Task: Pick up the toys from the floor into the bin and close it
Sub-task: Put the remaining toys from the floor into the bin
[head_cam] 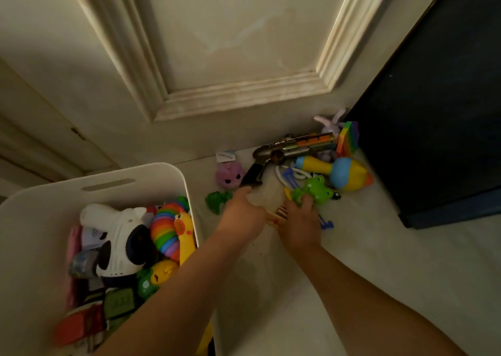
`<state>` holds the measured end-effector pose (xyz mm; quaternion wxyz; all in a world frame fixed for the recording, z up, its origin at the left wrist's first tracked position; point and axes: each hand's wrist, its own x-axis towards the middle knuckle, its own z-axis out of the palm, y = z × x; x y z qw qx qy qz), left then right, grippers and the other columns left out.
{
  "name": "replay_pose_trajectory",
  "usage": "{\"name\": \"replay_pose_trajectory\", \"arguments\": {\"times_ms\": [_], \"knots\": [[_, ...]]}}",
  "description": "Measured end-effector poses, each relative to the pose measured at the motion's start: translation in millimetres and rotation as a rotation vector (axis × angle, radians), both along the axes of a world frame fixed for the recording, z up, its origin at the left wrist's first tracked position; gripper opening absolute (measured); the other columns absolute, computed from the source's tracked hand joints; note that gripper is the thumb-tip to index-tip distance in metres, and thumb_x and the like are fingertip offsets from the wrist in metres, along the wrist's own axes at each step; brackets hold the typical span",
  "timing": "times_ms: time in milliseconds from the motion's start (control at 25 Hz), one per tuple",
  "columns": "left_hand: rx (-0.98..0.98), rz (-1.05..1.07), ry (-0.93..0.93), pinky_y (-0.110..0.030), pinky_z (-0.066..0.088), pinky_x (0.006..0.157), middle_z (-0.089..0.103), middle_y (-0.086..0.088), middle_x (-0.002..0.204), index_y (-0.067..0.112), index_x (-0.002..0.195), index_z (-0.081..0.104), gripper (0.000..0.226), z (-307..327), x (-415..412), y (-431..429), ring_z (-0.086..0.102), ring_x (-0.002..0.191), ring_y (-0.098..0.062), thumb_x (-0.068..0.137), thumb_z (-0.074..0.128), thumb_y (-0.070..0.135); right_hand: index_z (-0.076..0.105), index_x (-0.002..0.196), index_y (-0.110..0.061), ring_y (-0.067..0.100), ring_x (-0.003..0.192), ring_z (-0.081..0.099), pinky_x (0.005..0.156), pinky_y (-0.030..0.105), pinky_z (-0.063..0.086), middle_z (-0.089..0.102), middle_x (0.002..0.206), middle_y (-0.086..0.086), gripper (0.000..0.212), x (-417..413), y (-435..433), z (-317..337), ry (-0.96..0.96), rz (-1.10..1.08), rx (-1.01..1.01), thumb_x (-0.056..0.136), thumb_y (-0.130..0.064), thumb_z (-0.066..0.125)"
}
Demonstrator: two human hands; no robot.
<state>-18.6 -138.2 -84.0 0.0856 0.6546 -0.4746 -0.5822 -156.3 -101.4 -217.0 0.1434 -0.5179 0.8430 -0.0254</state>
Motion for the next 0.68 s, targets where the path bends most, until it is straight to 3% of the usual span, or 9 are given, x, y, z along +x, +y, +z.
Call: {"name": "replay_pose_trajectory", "arguments": {"times_ms": [80,160,200,320,360,440,560,680], "knots": [[0.046,-0.010,0.041,-0.009,0.049,0.063,0.053,-0.001,0.100,0.015,0.148,0.027,0.057,2,0,6,0.052,0.078,-0.009,0.096,0.049,0.007,0.057,0.118,-0.019,0.033,0.109,0.048,0.090,0.037,0.045,0.037,0.130,0.011,0.036,0,0,2,-0.032,-0.004,0.023,0.083,-0.022,0.066],[0.075,0.013,0.037,-0.026,0.049,0.089,0.052,-0.006,0.126,0.014,0.149,0.026,0.062,2,5,8,0.054,0.103,-0.019,0.093,0.054,0.009,0.059,0.106,-0.016,0.028,0.104,0.052,0.085,0.034,0.045,0.045,0.119,0.008,0.033,-1,3,4,-0.116,-0.002,0.043,0.081,-0.033,0.070],[0.096,0.053,0.043,-0.032,0.048,0.091,0.051,-0.009,0.131,0.014,0.148,0.027,0.064,5,6,7,0.055,0.108,-0.023,0.092,0.057,0.010,0.060,0.099,-0.017,0.024,0.098,0.055,0.078,0.032,0.045,0.052,0.109,0.006,0.034,2,5,7,-0.218,-0.018,0.014,0.078,-0.039,0.073],[0.243,0.219,0.072,-0.033,0.047,0.077,0.056,-0.006,0.105,0.005,0.141,0.039,0.061,17,7,3,0.053,0.085,-0.018,0.088,0.065,0.021,0.059,0.088,-0.022,0.013,0.077,0.061,0.065,0.027,0.046,0.063,0.085,-0.004,0.023,22,7,40,-0.793,-0.229,-0.142,0.079,-0.037,0.075],[0.306,0.260,0.111,-0.032,0.049,0.072,0.058,-0.006,0.103,0.005,0.135,0.047,0.056,20,7,2,0.053,0.081,-0.017,0.088,0.066,0.027,0.061,0.089,-0.022,0.014,0.077,0.063,0.064,0.029,0.049,0.065,0.084,-0.004,0.017,30,5,55,-0.986,-0.296,-0.174,0.084,-0.034,0.071],[0.362,0.337,0.281,-0.032,0.050,0.068,0.064,-0.005,0.095,0.008,0.125,0.058,0.046,21,7,1,0.060,0.079,-0.018,0.088,0.066,0.035,0.067,0.093,-0.017,0.024,0.084,0.067,0.067,0.038,0.053,0.070,0.087,0.005,0.015,40,-4,78,-1.194,-0.342,-0.189,0.092,-0.029,0.060],[0.361,0.434,0.431,-0.038,0.055,0.075,0.070,-0.010,0.096,0.010,0.122,0.059,0.043,12,8,1,0.067,0.086,-0.024,0.089,0.065,0.036,0.072,0.092,-0.017,0.028,0.088,0.068,0.075,0.044,0.055,0.072,0.090,0.012,0.032,40,-17,90,-1.166,-0.288,-0.151,0.095,-0.029,0.042],[0.286,0.526,0.398,-0.040,0.056,0.075,0.064,-0.013,0.113,0.008,0.128,0.053,0.044,2,11,1,0.062,0.101,-0.028,0.092,0.061,0.033,0.068,0.090,-0.020,0.025,0.079,0.064,0.073,0.043,0.052,0.068,0.081,0.008,0.032,21,-31,79,-0.871,-0.297,-0.223,0.097,-0.030,0.039]]}}
